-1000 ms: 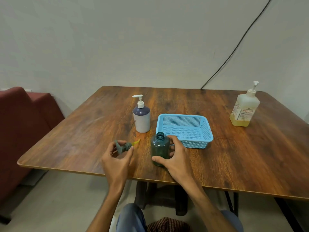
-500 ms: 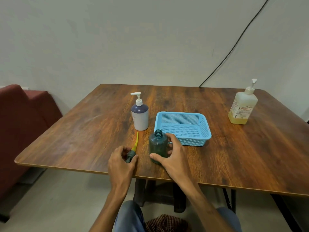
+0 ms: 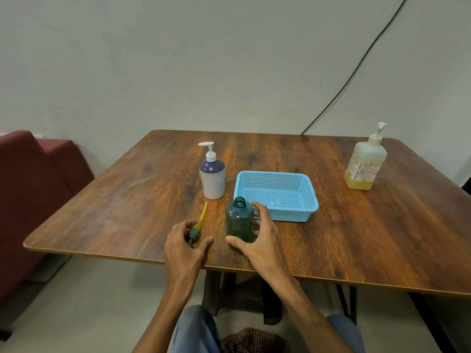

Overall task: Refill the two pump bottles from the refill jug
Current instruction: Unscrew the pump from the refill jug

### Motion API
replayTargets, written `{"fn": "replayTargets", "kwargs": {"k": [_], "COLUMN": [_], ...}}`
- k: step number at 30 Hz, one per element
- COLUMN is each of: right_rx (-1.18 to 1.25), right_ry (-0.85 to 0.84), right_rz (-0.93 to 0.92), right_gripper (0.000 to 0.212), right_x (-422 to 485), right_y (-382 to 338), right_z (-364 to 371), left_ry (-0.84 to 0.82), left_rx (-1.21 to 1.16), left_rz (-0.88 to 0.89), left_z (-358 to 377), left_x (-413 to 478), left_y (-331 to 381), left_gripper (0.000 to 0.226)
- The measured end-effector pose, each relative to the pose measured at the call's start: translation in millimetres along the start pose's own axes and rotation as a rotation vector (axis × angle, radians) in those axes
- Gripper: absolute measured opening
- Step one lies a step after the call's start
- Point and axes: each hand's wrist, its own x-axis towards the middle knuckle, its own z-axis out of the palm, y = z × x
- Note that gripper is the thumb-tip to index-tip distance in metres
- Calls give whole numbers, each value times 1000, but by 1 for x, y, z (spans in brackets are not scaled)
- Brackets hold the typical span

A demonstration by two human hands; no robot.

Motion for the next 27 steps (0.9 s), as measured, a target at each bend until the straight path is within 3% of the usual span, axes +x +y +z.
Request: {"fn": "replayTargets", "kwargs": {"k": [5, 9, 16, 23, 27], "right_rx": [21, 93, 125, -11, -67], "right_ry": [30, 118, 311, 515, 622], "right_rz": [-20, -75, -123, -132, -71], "right_gripper": [99, 77, 44, 43, 43], "right_x": [-2, -1, 22, 75, 104], "right_y": [-3, -8, -14, 0, 17], "right_z": [-12, -31, -97, -165, -206], "left_ry": [-7, -19, -16, -191, -281], "left_rx": [-14, -9, -199, -270, -273], "left_rz": [10, 108, 251, 363, 322], "left_z": [-5, -13, -11, 56, 113], "left_x": [2, 12, 44, 82, 90], "left_y": [10, 32, 118, 205, 225], "left_gripper": [53, 58, 53, 44, 43]}}
